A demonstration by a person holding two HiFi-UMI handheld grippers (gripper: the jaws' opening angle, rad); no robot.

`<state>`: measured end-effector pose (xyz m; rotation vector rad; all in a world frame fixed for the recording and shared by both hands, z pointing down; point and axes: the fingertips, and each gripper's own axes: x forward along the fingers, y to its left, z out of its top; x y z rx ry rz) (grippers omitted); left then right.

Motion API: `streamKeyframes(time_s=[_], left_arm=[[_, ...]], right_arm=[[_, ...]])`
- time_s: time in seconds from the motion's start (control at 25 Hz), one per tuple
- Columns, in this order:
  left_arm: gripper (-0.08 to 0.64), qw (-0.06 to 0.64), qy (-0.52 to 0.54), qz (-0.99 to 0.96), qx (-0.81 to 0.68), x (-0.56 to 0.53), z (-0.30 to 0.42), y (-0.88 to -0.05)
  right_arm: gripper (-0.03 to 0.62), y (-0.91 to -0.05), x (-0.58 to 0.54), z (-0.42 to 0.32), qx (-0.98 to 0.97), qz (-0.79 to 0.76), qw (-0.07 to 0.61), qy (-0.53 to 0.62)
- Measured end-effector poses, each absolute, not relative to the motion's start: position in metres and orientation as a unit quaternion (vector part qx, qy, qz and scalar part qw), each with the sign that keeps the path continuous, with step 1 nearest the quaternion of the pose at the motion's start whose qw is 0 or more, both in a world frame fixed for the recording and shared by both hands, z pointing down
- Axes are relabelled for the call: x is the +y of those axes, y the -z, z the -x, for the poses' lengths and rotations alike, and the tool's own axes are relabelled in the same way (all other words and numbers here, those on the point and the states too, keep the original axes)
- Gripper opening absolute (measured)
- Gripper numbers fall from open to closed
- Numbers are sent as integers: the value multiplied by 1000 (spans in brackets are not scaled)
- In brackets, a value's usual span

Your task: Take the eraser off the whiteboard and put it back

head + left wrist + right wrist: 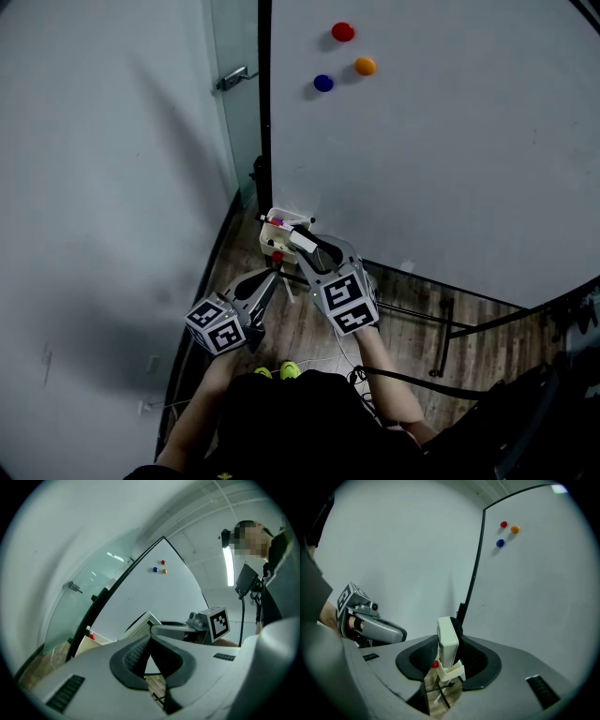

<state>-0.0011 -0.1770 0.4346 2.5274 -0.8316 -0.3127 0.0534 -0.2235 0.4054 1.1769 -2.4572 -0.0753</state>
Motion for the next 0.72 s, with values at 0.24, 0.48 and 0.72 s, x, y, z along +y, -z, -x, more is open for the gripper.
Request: streamKeyframes(time_s=[0.24, 0.48, 0.72], left_arm=[[20, 230, 119, -917, -303, -175, 2, -431], [20, 235, 124, -914, -307, -172, 1, -432], [20, 245, 122, -909, -315, -171, 4, -436]], right_arm=[[146, -411, -226, -54, -882, -420, 211, 26], [146, -417, -231, -52, -885, -413, 215, 20], [146, -428, -238, -50, -888, -403, 222, 15]])
